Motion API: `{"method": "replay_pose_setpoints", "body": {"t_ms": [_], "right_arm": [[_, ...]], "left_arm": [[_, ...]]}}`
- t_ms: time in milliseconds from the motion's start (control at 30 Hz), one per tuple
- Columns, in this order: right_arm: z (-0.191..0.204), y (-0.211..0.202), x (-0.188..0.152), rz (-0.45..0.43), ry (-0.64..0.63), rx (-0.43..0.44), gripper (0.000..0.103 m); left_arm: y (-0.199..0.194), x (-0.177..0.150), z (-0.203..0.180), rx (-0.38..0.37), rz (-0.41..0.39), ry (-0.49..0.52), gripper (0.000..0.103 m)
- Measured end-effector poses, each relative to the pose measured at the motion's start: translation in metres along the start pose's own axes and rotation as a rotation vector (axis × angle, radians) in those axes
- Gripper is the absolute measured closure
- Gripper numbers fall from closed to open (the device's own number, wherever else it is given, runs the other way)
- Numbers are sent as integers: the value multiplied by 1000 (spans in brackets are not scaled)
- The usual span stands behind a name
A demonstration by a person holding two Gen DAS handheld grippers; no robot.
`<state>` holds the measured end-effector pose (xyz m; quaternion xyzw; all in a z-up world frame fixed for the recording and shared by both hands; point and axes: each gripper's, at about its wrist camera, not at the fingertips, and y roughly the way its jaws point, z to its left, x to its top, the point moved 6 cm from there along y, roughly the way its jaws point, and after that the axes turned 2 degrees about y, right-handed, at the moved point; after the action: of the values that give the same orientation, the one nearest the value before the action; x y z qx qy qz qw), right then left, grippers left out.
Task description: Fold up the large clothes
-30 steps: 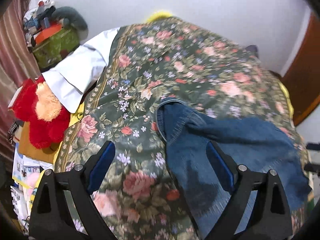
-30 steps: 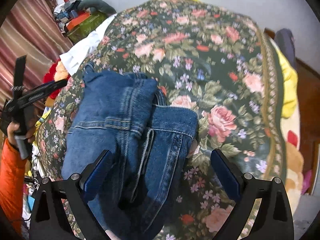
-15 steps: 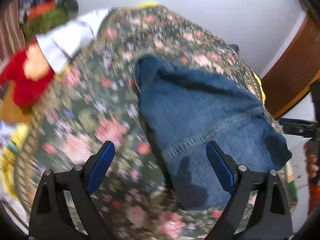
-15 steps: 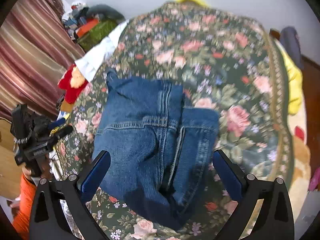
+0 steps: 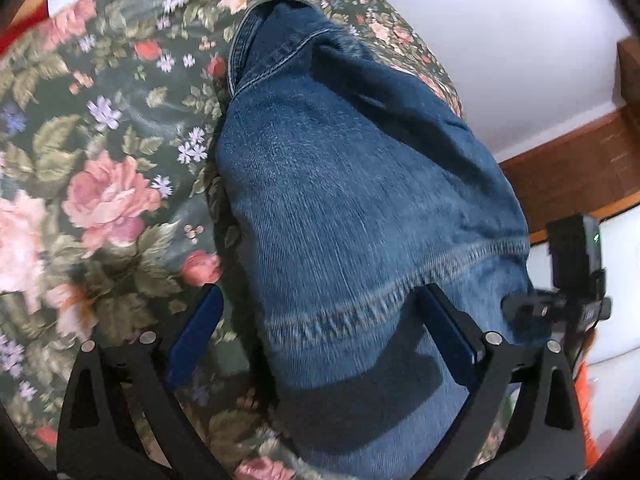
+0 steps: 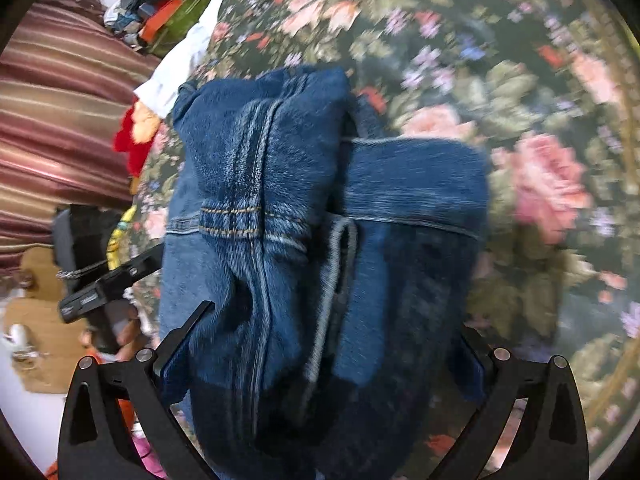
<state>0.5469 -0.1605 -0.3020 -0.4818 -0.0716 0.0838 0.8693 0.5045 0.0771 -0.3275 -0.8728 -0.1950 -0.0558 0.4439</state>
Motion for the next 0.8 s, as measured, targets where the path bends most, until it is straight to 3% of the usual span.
{"method": "replay_pose_setpoints", "body": {"t_ms": [100, 300, 367, 500, 567, 800], "right_arm": [[3, 18, 4, 47, 12, 63, 1], [6, 33, 9, 46, 31, 89, 3], [6, 34, 9, 35, 35, 98, 11], [2, 32, 7, 23, 55, 116, 25], [5, 28, 5, 13, 48, 109, 34], [30, 8, 2, -27, 1, 67, 47]], "left_arm": [[17, 2, 2, -42, 30, -30, 0], [34, 3, -7, -156, 54, -72, 2], [36, 4, -13, -135, 45, -59, 6], [28, 0, -30, -96, 23, 8, 26], [20, -2, -40, -80, 14, 39, 31], [-16, 5, -83, -29, -39, 169, 41]]}}
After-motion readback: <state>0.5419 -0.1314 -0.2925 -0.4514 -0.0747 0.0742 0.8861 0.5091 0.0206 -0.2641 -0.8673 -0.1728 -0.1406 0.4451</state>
